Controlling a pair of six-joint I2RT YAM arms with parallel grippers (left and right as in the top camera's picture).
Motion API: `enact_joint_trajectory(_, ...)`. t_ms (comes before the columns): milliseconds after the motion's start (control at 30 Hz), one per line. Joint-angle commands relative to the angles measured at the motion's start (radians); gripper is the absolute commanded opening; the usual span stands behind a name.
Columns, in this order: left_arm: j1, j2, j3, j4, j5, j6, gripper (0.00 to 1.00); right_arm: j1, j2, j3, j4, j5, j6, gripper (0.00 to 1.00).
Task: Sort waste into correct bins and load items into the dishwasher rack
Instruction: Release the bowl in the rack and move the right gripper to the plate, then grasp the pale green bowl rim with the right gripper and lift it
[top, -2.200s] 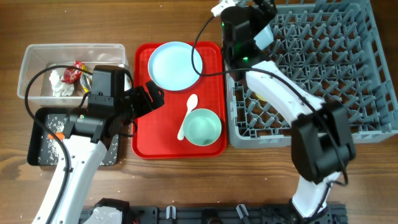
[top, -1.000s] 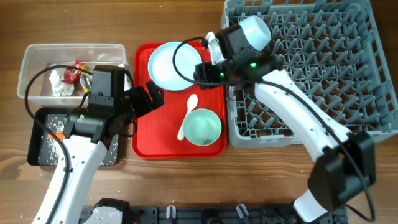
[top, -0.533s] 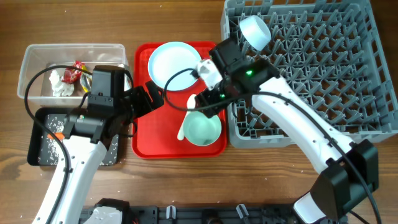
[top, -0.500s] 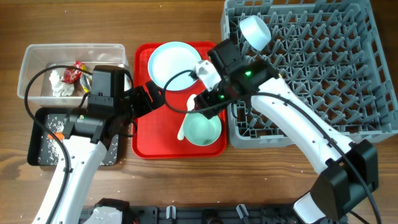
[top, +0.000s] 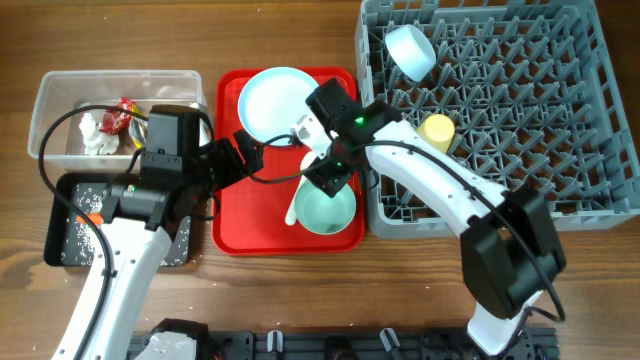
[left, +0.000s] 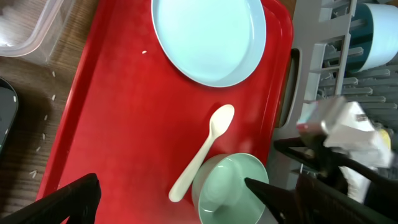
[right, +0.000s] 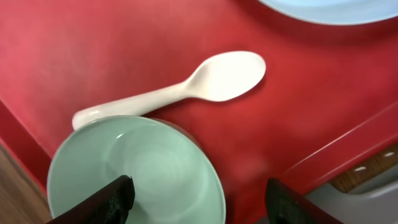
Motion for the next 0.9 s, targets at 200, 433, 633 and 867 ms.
enact_joint_trajectory(200,0.005,-0.016,0.021,0.008,0.000,-0.001,1.00,0.002,0.028,-0.003,-0.012,0.009,-0.029,0.73)
enact_joint_trajectory(433,0.040,-0.016,0.021,-0.033,-0.245,-0.019,1.00,0.002,0.029,-0.003,-0.031,0.008,-0.083,0.73)
enact_joint_trajectory(633,0.155,-0.015,0.021,-0.089,-0.263,-0.029,1.00,0.002,0.029,-0.003,-0.042,0.010,-0.109,0.72)
enact_joint_trajectory(867,0.218,-0.015,0.021,-0.091,-0.262,-0.029,1.00,0.001,0.031,-0.075,0.039,0.021,-0.111,0.63)
